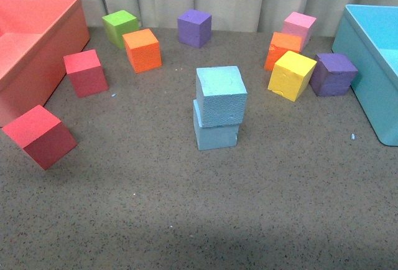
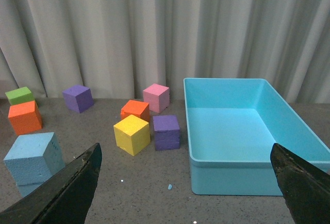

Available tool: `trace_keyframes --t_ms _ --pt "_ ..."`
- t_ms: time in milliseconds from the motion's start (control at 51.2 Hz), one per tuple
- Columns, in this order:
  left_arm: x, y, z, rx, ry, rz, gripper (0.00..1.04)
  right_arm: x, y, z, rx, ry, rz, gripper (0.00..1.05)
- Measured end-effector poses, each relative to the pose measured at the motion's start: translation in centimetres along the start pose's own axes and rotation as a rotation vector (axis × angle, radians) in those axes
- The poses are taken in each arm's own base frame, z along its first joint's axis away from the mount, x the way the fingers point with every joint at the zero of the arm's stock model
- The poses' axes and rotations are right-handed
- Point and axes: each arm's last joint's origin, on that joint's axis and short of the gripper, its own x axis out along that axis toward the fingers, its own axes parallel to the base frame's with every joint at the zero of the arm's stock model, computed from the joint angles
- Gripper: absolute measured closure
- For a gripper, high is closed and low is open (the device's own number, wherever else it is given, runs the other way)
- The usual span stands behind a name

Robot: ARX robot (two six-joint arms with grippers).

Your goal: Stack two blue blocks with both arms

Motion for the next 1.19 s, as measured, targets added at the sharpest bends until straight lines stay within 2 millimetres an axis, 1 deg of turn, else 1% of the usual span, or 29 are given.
trace_keyframes --t_ms 156,215,586,645,703,918,1074,1094,1192 --pt "-2.1 1.6 -0.2 0.004 0.01 0.012 1.01 0.0 0.0 0.0 0.0 0.0 0.001 0.09" --pt "-2.7 1.9 -0.2 0.005 0.01 0.01 1.01 0.0 0.0 0.0 0.0 0.0 0.0 0.09" --pt "-5.5 3.3 0.0 0.006 0.006 0.011 1.01 0.0 0.0 0.0 0.0 0.0 0.001 0.09" --pt "-6.0 3.9 0.0 0.006 0.009 -0.011 1.01 0.0 0.0 0.0 0.0 0.0 0.0 0.09" --pt "-6.4 4.3 0.0 0.005 0.006 0.008 1.01 0.0 0.0 0.0 0.0 0.0 0.0 0.09" --pt "-7.7 4.4 0.7 0.005 -0.017 0.011 1.01 0.0 0.0 0.0 0.0 0.0 0.0 0.09" --pt "-8.3 4.4 0.9 0.005 -0.024 0.01 1.01 0.0 0.0 0.0 0.0 0.0 0.0 0.09" --pt "-8.7 4.4 1.0 0.005 -0.026 0.01 1.01 0.0 0.0 0.0 0.0 0.0 0.0 0.09" --pt "-9.1 4.4 1.0 0.005 -0.028 0.01 1.01 0.0 0.0 0.0 0.0 0.0 0.0 0.09"
